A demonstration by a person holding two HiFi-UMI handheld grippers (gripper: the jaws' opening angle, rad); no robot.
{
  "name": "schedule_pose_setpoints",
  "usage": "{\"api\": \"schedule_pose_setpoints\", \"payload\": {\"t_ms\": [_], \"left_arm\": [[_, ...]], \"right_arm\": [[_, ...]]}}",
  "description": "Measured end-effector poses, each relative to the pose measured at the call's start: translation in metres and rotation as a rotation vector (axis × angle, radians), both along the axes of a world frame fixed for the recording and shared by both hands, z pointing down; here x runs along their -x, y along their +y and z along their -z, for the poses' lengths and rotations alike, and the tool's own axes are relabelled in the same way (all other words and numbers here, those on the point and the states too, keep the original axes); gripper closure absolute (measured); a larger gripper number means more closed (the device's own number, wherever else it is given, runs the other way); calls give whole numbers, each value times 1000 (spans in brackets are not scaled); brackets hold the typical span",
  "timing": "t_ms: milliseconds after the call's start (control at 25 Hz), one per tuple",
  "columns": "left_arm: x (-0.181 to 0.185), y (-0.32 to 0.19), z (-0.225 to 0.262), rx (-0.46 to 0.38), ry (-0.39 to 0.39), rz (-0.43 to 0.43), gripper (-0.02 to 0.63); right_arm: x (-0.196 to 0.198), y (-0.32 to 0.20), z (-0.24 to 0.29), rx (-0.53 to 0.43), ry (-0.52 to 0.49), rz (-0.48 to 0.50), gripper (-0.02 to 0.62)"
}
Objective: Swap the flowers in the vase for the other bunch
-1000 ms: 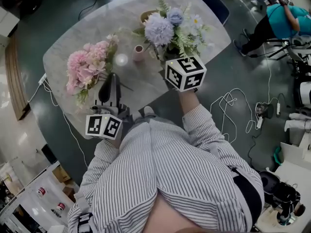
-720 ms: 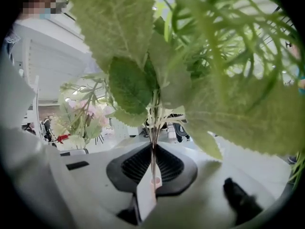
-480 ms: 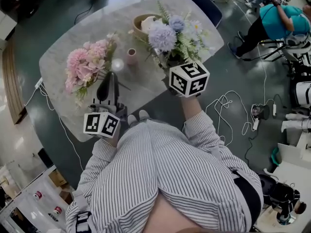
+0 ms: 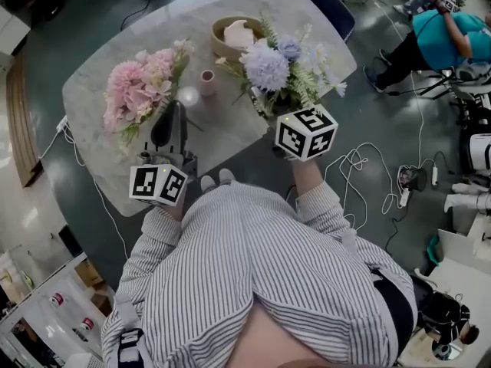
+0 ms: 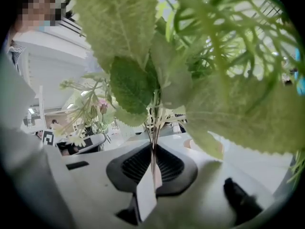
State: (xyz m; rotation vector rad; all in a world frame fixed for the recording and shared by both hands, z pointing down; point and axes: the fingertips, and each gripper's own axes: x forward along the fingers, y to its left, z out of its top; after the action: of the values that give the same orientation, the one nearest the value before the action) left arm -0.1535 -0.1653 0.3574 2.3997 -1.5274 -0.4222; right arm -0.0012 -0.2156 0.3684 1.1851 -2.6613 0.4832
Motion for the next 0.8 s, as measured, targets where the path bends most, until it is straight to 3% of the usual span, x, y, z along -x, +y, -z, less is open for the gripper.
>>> {"api": "schedule_pose_setpoints", "payload": {"t_ms": [800], "left_arm": [[-46, -80, 16, -104, -161, -123, 591]], "right_arm": [[-27, 11, -26, 69, -48, 35, 557]]}}
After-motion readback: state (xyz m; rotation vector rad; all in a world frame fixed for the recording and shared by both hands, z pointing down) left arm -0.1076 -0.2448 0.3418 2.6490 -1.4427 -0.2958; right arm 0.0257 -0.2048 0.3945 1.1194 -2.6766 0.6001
